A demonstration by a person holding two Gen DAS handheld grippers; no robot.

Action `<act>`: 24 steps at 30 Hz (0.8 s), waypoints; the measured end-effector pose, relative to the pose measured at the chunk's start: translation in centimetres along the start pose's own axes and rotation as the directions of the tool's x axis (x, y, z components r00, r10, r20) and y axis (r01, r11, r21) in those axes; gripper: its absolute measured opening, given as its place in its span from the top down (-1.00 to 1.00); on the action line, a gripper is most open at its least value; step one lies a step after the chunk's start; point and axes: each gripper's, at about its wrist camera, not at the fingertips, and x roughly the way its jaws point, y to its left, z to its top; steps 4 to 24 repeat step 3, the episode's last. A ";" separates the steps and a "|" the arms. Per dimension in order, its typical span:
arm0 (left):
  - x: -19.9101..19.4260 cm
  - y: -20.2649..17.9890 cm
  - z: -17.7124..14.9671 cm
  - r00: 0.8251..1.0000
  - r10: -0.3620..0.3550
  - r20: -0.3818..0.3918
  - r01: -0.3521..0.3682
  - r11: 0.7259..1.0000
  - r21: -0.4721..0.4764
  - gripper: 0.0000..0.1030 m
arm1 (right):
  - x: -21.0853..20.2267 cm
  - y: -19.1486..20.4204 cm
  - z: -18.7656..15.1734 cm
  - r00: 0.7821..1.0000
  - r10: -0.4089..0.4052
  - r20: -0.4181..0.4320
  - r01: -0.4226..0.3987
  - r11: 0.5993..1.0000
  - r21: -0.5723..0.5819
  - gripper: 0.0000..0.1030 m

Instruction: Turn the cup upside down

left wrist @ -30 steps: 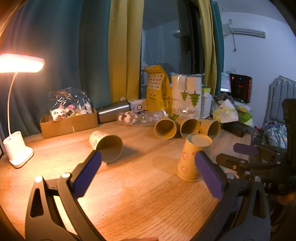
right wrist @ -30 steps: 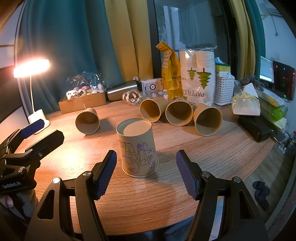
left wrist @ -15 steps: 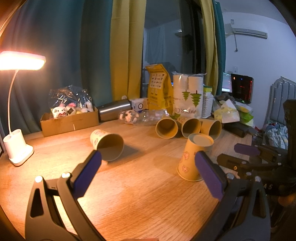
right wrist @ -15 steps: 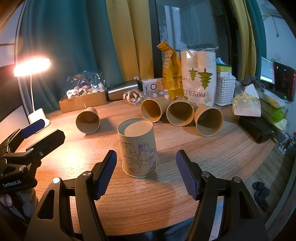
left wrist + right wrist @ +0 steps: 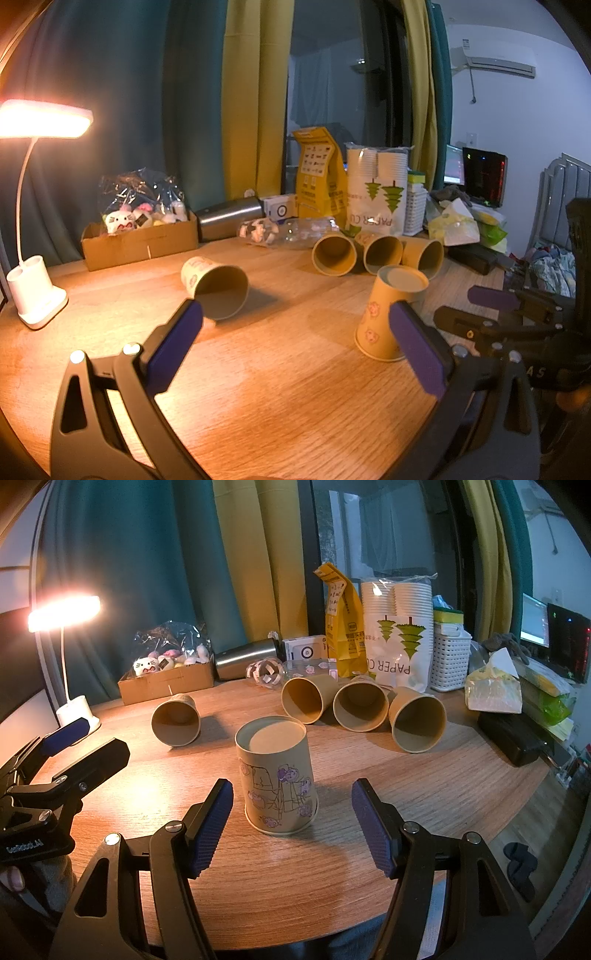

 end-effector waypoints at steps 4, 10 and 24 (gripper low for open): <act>0.0 0.0 -0.1 1.000 0.001 0.000 -0.001 1.000 -0.001 -0.98 | 0.0 0.0 0.0 1.000 0.001 -0.001 -0.001 1.000 -0.001 -0.36; 0.0 0.0 -0.1 1.000 0.001 0.000 -0.001 1.000 -0.001 -0.98 | 0.0 0.0 0.0 1.000 0.001 -0.001 -0.001 1.000 -0.001 -0.36; 0.0 0.0 -0.1 1.000 0.001 0.000 -0.001 1.000 -0.001 -0.98 | 0.0 0.0 0.0 1.000 0.001 -0.001 -0.001 1.000 -0.001 -0.36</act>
